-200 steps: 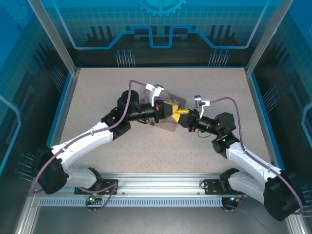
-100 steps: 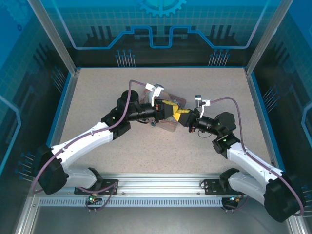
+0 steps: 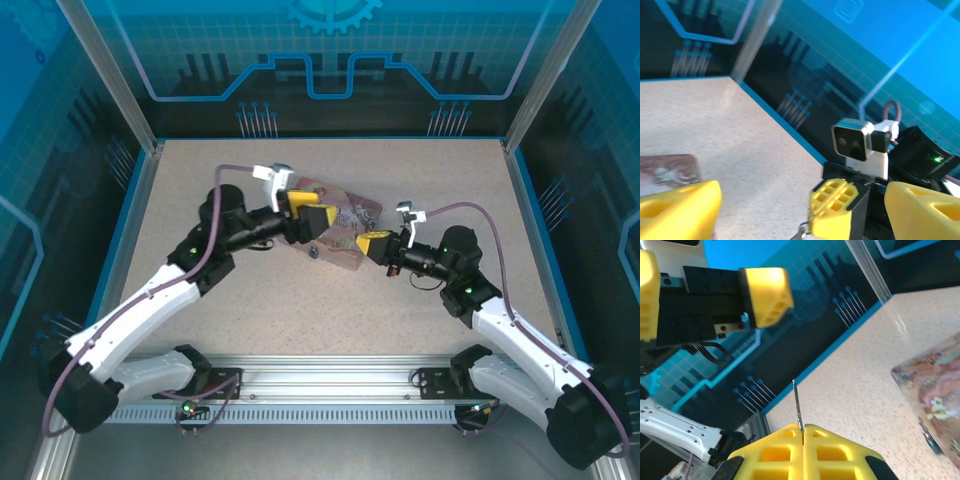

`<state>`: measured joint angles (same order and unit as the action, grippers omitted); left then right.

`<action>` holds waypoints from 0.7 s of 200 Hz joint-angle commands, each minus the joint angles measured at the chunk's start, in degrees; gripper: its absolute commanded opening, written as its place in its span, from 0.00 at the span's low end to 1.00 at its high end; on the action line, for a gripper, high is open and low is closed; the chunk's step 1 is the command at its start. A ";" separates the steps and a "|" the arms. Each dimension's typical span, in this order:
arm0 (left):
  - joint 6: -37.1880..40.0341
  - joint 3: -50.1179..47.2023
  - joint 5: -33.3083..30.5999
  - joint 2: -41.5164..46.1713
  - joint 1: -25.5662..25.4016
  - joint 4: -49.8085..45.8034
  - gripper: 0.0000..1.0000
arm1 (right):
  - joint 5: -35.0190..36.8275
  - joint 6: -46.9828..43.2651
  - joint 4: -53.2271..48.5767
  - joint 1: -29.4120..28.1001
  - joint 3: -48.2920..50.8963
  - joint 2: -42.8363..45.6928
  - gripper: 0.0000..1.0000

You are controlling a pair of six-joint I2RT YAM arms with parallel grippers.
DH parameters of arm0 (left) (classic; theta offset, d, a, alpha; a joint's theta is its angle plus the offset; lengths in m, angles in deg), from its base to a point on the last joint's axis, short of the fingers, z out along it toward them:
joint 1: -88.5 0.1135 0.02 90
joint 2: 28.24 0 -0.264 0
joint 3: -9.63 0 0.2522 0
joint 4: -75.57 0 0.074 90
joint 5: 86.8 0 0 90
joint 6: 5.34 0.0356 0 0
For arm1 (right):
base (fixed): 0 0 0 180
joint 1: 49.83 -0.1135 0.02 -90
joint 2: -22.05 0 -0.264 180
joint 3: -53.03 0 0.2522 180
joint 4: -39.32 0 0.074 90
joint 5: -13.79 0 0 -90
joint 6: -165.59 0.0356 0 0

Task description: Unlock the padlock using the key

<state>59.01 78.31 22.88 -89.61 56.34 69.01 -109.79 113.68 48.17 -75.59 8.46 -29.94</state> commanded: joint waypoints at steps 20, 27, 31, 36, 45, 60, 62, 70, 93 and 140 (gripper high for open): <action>-4.03 -11.32 -4.31 9.66 7.66 -6.82 0.95 | 4.25 -6.71 -11.98 -3.86 -4.46 -4.80 0.00; -4.62 -13.47 -4.54 11.03 8.53 -6.92 0.97 | 4.66 -6.71 -11.49 -4.86 -4.84 -6.36 0.00; -5.09 -14.58 -4.65 11.73 8.85 -7.16 0.98 | 5.01 -6.71 -11.36 -5.39 -5.14 -7.24 0.00; -5.58 -15.98 -4.79 12.53 9.25 -7.32 0.99 | 5.63 -6.62 -11.41 -6.09 -5.65 -8.66 0.00; -6.10 -18.55 -4.95 13.59 9.60 -7.29 0.99 | 6.32 -6.53 -11.54 -7.18 -6.69 -11.17 0.00; -7.38 -22.47 -5.66 15.03 9.70 -7.10 0.99 | 7.47 -5.46 -11.13 -8.75 -8.56 -15.51 0.00; -7.50 -23.03 -5.70 15.17 9.67 -6.93 0.99 | 7.41 -5.30 -10.89 -8.88 -8.74 -16.11 0.00; -8.55 -25.15 -5.94 15.59 9.66 -6.20 0.99 | 7.56 -4.43 -9.93 -9.48 -9.61 -18.39 0.00; -10.85 -29.75 -6.97 16.18 9.73 -3.82 0.99 | 8.71 -2.50 -9.18 -10.53 -12.05 -23.90 0.00; -13.16 -33.76 -8.26 18.21 9.67 -1.82 0.99 | 10.49 -1.41 -8.28 -10.20 -14.76 -29.70 0.00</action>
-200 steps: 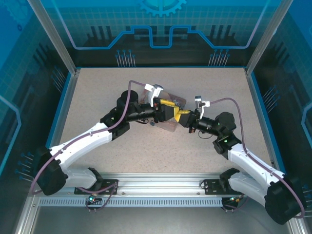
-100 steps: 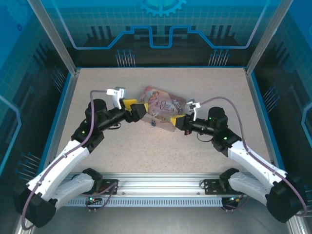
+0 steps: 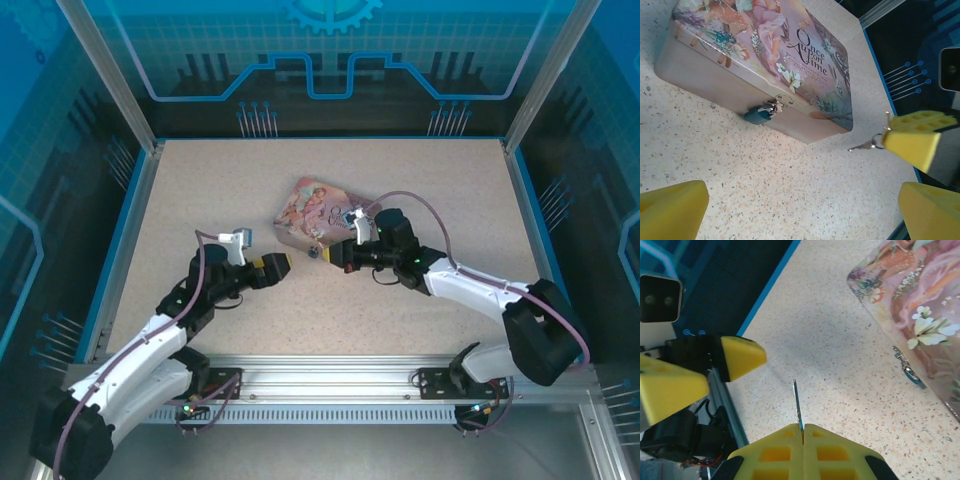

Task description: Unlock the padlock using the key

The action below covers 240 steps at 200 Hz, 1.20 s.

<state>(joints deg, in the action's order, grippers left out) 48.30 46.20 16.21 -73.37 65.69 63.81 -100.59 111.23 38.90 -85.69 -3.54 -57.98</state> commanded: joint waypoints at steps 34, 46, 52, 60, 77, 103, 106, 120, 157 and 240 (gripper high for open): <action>-3.13 -3.61 -1.28 1.21 0.31 4.88 0.99 | -0.93 2.61 1.15 1.68 -5.53 -5.09 0.00; -3.40 -4.34 -1.07 0.55 0.33 6.07 0.99 | -1.44 3.14 1.15 2.27 -6.31 -6.32 0.00; -3.69 -4.79 -0.84 0.06 0.35 6.90 0.99 | -1.76 3.36 0.96 2.53 -6.82 -7.07 0.00; -4.21 -5.43 -0.35 -0.71 0.31 8.36 0.99 | -2.11 3.47 0.50 2.90 -7.23 -7.93 0.00; -5.27 -6.77 0.75 -2.75 0.31 12.21 0.99 | -2.39 3.88 -0.16 3.41 -9.27 -9.37 0.00; -5.38 -7.68 2.07 -6.74 0.25 16.02 0.98 | -1.81 4.90 -0.42 4.56 -9.62 -10.47 0.00; -5.33 -7.69 2.31 -7.27 0.33 16.48 0.98 | -1.85 5.03 -0.23 4.68 -9.61 -10.64 0.00; -5.33 -7.61 3.36 -9.85 0.26 18.79 0.97 | -1.89 5.89 0.26 5.32 -9.32 -11.25 0.00; -6.19 -7.10 5.51 -17.62 0.13 27.22 0.96 | -2.19 6.50 0.65 7.03 -8.56 -12.07 0.00; 1.11 -3.31 2.70 -31.50 -0.48 39.04 0.96 | -2.57 6.66 -0.76 11.06 -7.91 -13.44 0.00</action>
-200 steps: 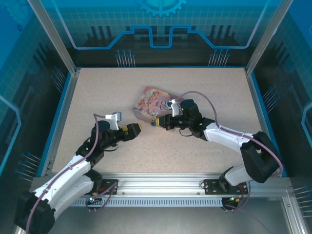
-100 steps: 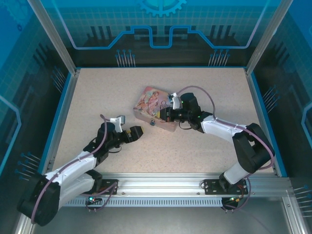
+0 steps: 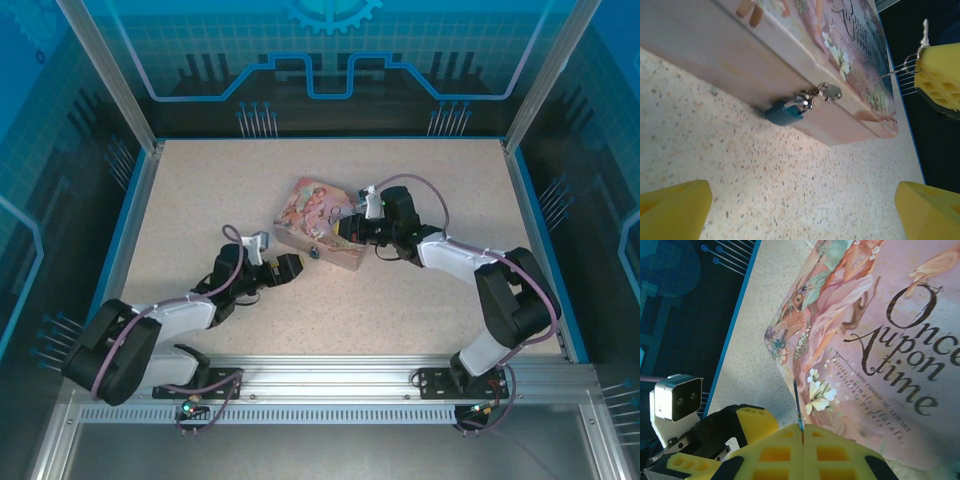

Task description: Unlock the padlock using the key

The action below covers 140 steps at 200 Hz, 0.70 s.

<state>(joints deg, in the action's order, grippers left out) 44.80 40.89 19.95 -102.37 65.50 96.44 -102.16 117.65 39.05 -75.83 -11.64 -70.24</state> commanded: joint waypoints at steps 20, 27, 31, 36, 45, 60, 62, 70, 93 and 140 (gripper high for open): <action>5.54 2.85 -0.59 -5.37 -0.25 8.56 0.95 | -1.11 0.08 -1.04 1.89 0.03 -2.16 0.00; 5.55 3.13 -0.50 -6.36 -0.23 9.21 0.95 | -1.12 0.03 -1.10 2.17 -0.06 -2.48 0.00; 5.58 3.30 -0.35 -6.88 -0.28 9.56 0.95 | -1.12 -0.01 -1.04 2.25 -0.14 -2.69 0.00; 5.56 3.45 -0.25 -7.51 -0.30 10.03 0.95 | -1.11 -0.05 -1.01 2.47 -0.23 -2.95 0.00; 5.47 3.77 -0.23 -8.57 -0.25 10.73 0.95 | -1.12 -0.14 -0.90 2.81 -0.45 -3.45 0.00; 5.58 4.21 -0.14 -10.31 -0.34 12.01 0.94 | -1.42 -0.29 -0.36 3.25 -0.89 -4.42 0.00; 5.58 4.28 -0.14 -10.50 -0.32 12.18 0.94 | -1.52 -0.31 -0.35 3.30 -0.99 -4.57 0.00; 5.52 4.37 -0.05 -11.31 -0.37 13.16 0.94 | -1.83 -0.49 -0.31 3.58 -1.36 -5.18 0.00; 5.94 4.68 0.04 -13.81 -0.46 16.02 0.94 | -1.93 -1.00 -0.31 4.20 -2.10 -6.40 0.00; 6.72 5.23 0.01 -19.26 -0.86 22.66 0.93 | -1.60 -1.71 -1.23 4.47 -3.00 -8.32 0.00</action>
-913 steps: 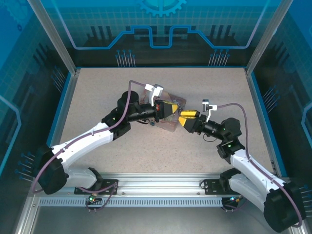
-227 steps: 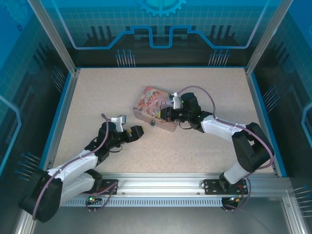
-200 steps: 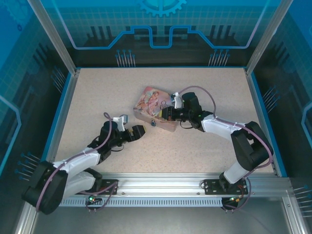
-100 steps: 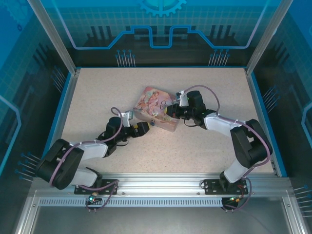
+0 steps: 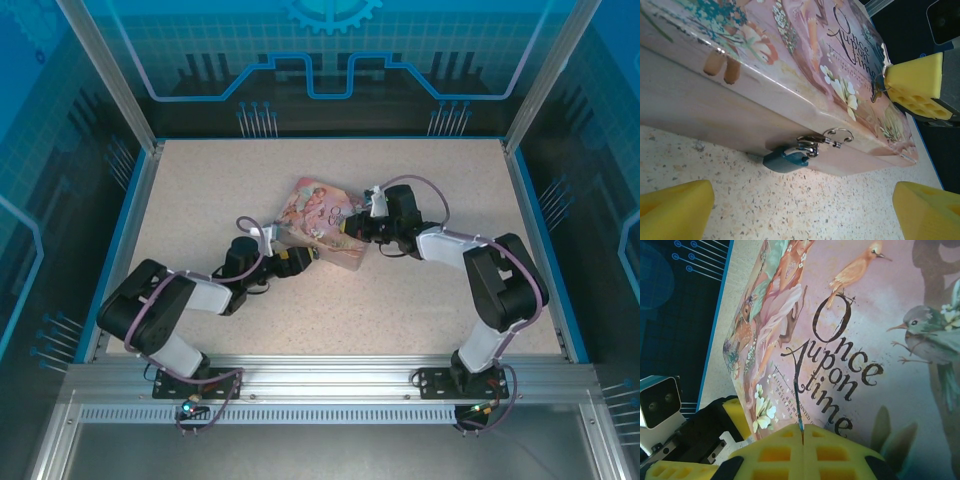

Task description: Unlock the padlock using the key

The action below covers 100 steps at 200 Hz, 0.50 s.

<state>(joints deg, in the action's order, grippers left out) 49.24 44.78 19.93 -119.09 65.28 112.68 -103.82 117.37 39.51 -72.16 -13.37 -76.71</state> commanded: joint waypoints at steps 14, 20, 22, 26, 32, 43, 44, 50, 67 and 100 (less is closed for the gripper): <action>2.37 1.48 -0.20 -4.39 -0.69 8.85 0.93 | 0.41 -1.69 -2.12 0.83 -1.30 -1.87 0.00; 2.29 1.60 -0.27 -5.20 -0.84 9.81 0.93 | 0.53 -1.75 -2.30 0.87 -1.32 -1.73 0.00; 2.22 1.65 -0.25 -5.52 -0.83 10.11 0.93 | 0.54 -1.78 -2.34 0.92 -1.31 -1.77 0.00; 2.20 1.85 -0.20 -6.03 -0.83 10.52 0.93 | 0.55 -1.87 -2.48 0.96 -1.33 -1.77 0.00; 2.10 2.03 -0.19 -6.66 -0.90 11.06 0.92 | 0.63 -2.04 -2.72 0.82 -1.49 -1.70 0.00; 2.05 2.36 -0.33 -7.75 -1.19 11.82 0.92 | 0.82 -2.44 -3.42 0.89 -1.76 -1.54 0.00; 2.08 2.39 -0.36 -7.85 -1.24 11.94 0.92 | 0.82 -2.46 -3.50 0.84 -1.76 -1.53 0.00; 2.19 2.52 -0.59 -8.30 -1.49 12.42 0.91 | 0.94 -2.70 -3.72 0.92 -1.92 -1.44 0.00; 2.60 2.84 -1.23 -9.62 -2.24 14.10 0.91 | 1.20 -3.15 -4.37 0.76 -2.01 -1.08 0.00; 3.08 3.62 -2.17 -12.89 -3.81 17.14 0.90 | 1.51 -3.53 -4.69 0.79 -1.83 -0.80 0.00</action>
<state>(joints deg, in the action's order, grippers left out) 50.51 46.86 19.10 -129.60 62.55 124.50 -103.43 115.36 38.20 -72.16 -14.49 -77.19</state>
